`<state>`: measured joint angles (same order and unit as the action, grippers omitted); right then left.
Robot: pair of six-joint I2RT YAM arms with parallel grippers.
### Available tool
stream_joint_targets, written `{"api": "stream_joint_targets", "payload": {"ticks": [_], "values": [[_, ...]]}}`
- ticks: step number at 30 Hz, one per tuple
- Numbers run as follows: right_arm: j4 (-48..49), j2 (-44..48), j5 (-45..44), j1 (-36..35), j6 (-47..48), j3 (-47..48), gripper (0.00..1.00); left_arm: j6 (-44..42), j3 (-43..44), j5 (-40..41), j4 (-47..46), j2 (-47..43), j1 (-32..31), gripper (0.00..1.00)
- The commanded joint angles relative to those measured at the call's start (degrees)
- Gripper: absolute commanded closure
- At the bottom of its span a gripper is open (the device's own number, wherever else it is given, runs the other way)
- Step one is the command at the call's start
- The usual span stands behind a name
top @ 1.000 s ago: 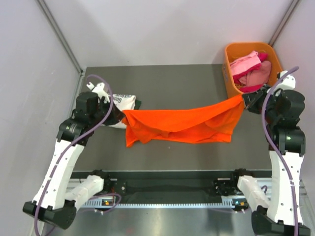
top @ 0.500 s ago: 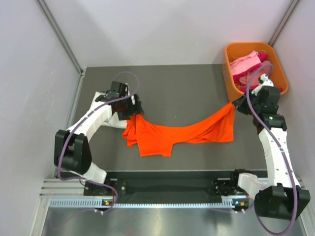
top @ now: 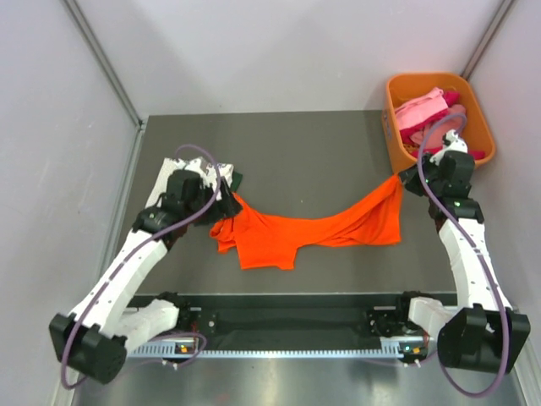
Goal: Fold and stack the t-shirts
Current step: Flatten the tshirt out
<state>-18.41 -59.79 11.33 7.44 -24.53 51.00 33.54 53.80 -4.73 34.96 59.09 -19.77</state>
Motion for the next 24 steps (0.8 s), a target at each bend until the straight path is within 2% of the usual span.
{"api": "stream_joint_targets", "payload": {"ticks": [1, 3, 4, 7, 10, 14, 18, 20, 21, 24], "values": [[6.98, 0.72, -0.44, 0.73, -1.56, -1.33, 1.00, 3.80, -4.30, -1.07, 5.46, -6.26, -4.83, 0.18], [9.88, 1.87, -0.08, 0.73, -2.18, -2.74, 1.00, 5.04, -7.20, -3.51, 5.91, -8.54, -6.07, 0.24], [10.50, 2.04, 0.00, 0.73, -2.45, -3.71, 1.00, 6.78, -10.70, -6.23, 5.30, -9.08, -6.33, 0.30], [11.21, 2.31, 0.79, 0.73, -2.54, -4.33, 1.00, 10.30, -17.64, -10.19, -0.40, -10.57, -7.65, 0.30], [12.35, 2.57, 2.02, 0.73, -2.80, -5.56, 1.00, 12.42, -21.36, -10.65, -4.45, -10.75, -9.05, 0.27], [12.36, 1.79, 2.29, 0.73, -2.27, -5.39, 1.00, 14.79, -22.51, -8.55, -5.43, -10.49, -13.00, 0.25], [11.82, 0.64, 2.55, 0.73, -2.01, -4.51, 1.00, 17.17, -23.83, -3.28, -5.60, -9.35, -19.33, 0.28], [11.91, 0.73, 2.38, 0.73, -2.10, -4.51, 1.00, 17.09, -24.88, -3.88, -7.62, -7.95, -19.69, 0.33], [11.91, 0.73, 2.29, 0.73, -2.01, -4.51, 1.00, 16.91, -25.15, -5.62, -8.93, -6.20, -19.69, 0.39], [11.12, 0.64, 2.03, 0.73, -1.57, -3.90, 1.00, 15.86, -24.10, -4.59, -8.77, -2.50, -19.78, 0.42]]}}
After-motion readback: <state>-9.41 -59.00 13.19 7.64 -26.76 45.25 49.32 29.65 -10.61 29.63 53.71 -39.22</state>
